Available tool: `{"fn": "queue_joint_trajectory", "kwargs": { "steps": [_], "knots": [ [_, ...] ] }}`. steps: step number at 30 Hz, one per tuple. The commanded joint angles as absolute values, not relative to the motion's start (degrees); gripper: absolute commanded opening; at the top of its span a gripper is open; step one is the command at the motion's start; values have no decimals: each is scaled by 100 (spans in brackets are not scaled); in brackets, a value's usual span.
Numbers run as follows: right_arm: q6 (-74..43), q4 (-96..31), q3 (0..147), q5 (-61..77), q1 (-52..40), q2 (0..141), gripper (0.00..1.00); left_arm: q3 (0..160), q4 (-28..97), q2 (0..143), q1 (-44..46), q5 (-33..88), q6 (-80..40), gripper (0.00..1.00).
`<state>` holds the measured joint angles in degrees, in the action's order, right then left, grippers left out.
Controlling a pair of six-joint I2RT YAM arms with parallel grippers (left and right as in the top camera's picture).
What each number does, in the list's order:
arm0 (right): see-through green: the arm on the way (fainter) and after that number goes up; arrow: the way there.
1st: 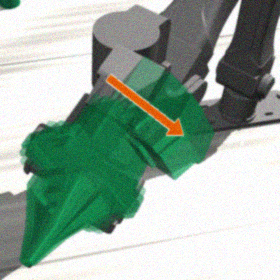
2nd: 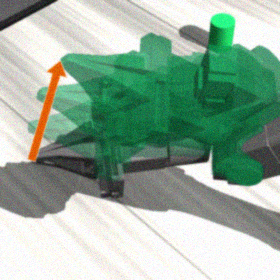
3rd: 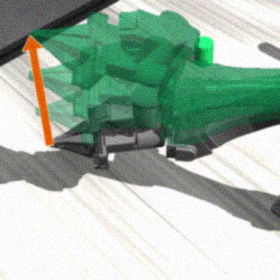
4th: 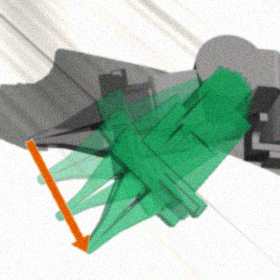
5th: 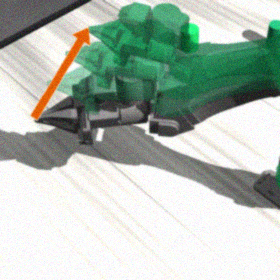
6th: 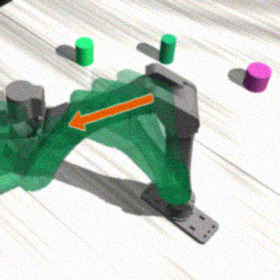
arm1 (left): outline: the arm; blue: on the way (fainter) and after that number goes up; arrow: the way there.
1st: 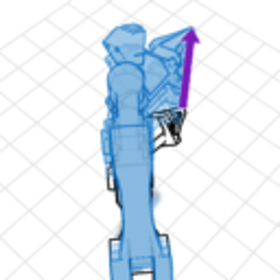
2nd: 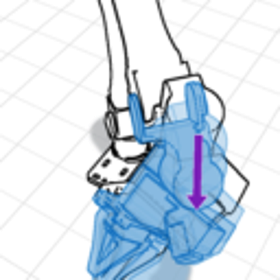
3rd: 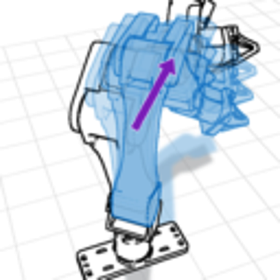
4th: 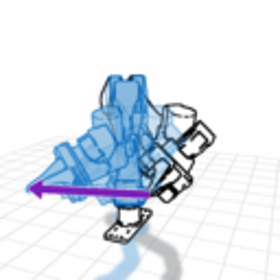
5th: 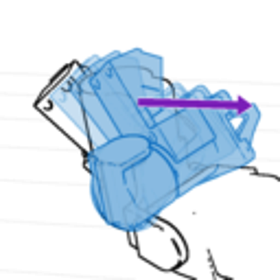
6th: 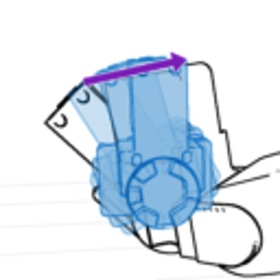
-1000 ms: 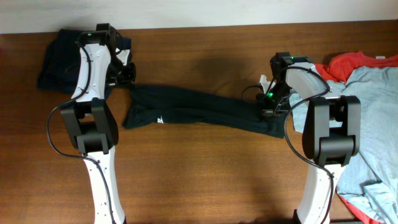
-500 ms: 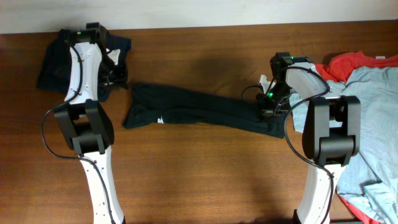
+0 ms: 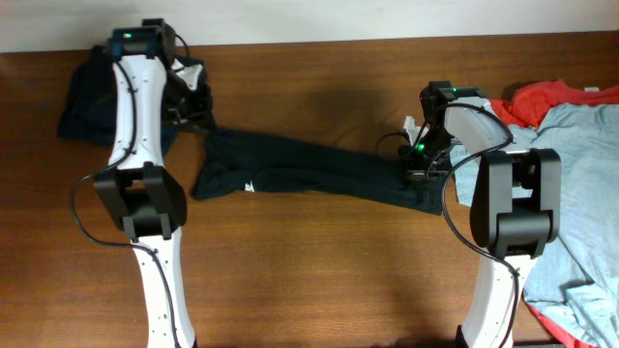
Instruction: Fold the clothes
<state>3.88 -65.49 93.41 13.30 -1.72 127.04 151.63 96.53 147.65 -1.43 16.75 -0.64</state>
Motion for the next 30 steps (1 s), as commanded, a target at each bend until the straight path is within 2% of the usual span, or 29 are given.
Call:
{"fn": "queue_joint_trajectory", "kwargs": {
  "steps": [1,16,24,30],
  "knots": [
    [403,-6405,9203,1293,-187,12768,10,14835,9675,14835,1,1828,51,26],
    [403,-6403,9203,1293,-187,12768,10,13622,9454,14840,108,1190,108,25],
    [403,-6403,9203,1291,-187,12768,10,13450,9564,14840,64,-333,-589,13],
    [405,-6403,9203,1291,-187,12768,9,13697,9557,14838,-78,-410,-690,1]
  ]
}}
